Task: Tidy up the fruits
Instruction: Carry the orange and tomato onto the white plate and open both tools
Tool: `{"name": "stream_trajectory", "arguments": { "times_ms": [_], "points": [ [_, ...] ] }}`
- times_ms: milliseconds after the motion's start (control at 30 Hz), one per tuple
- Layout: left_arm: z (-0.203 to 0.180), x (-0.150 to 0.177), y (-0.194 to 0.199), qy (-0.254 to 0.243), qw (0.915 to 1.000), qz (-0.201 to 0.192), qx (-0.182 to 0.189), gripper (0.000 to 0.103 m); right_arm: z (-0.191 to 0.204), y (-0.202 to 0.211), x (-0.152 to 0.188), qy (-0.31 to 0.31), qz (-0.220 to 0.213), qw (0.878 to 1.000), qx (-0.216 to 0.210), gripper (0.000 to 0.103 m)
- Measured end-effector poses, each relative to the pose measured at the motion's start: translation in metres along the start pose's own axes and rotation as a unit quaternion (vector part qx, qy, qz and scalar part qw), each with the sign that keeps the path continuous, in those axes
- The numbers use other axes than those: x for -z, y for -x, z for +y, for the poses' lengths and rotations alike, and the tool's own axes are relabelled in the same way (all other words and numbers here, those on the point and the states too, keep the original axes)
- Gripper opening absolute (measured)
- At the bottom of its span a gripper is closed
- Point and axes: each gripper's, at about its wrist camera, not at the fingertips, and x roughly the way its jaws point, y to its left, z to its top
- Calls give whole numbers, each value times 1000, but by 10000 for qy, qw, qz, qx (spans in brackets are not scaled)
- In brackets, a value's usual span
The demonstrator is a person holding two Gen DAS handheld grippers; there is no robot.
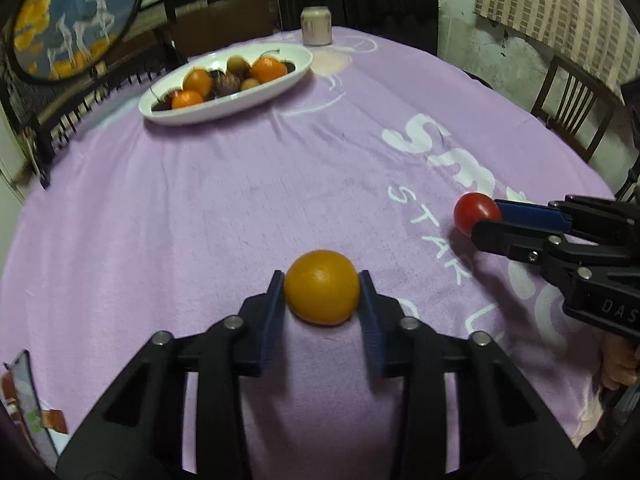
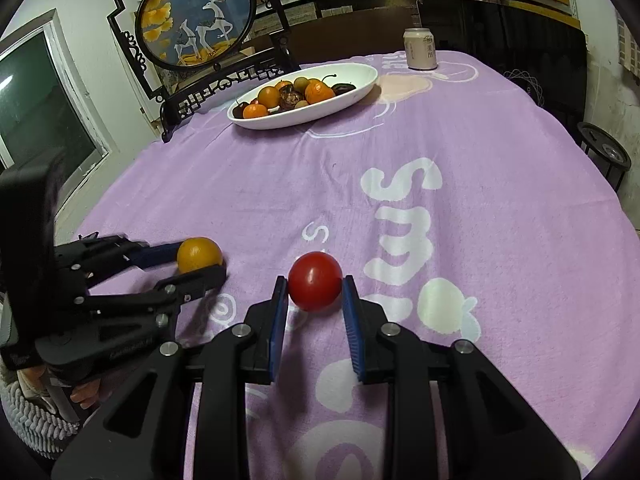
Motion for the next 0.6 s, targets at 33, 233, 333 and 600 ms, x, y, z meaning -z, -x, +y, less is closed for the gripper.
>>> {"name": "stream_trajectory", "arguments": {
  "times_ms": [33, 233, 333, 600],
  "points": [
    [2, 1, 1, 63, 10000, -27, 28, 37, 0, 0, 0, -7, -1, 10000, -4, 28],
    [21, 5, 18, 415, 9986, -322, -62, 37, -2, 1, 1, -73, -3, 10000, -29, 28],
    [40, 5, 26, 631, 9969, -416, -219, 37, -2, 0, 1, -46, 21, 10000, -2, 28],
    [86, -19, 38, 765, 9932, -503, -718, 37, 2, 3, -25, 138, 58, 9999, -18, 27]
  ]
}}
